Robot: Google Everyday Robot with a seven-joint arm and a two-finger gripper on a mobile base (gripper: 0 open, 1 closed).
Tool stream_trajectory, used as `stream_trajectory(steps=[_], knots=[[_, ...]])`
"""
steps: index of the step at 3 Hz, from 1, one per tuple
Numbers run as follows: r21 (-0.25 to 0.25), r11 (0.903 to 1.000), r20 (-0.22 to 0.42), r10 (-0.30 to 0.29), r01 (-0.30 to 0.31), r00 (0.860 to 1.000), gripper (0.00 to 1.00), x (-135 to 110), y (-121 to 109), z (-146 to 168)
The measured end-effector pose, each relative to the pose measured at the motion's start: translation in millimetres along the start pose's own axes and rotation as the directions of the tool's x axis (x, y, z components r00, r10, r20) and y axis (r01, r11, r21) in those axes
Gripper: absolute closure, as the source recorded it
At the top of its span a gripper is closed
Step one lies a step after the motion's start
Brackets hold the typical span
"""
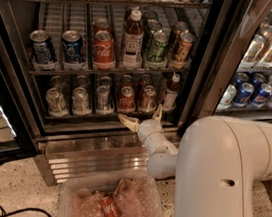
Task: Pick orange can from bottom shelf of fridge
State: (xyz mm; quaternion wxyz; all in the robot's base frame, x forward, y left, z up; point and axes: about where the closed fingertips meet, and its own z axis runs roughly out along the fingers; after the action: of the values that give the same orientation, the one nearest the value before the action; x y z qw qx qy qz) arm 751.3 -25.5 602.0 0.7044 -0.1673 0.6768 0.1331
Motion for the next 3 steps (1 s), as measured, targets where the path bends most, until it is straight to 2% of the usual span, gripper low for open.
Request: stream_trajectory(steps=[1,2,3], knots=[[0.027,0.9993,0.025,-0.025,0.025,0.999,0.11,-0.4,-2.0,2.5],[0.055,0.9979,0.043,-0.037,0.035,0.998,0.13,-2.2,-5.6,5.5],[0.085,0.9957,0.050,-0.041,0.037,0.998,0.20,-3.0,-10.5,8.3]])
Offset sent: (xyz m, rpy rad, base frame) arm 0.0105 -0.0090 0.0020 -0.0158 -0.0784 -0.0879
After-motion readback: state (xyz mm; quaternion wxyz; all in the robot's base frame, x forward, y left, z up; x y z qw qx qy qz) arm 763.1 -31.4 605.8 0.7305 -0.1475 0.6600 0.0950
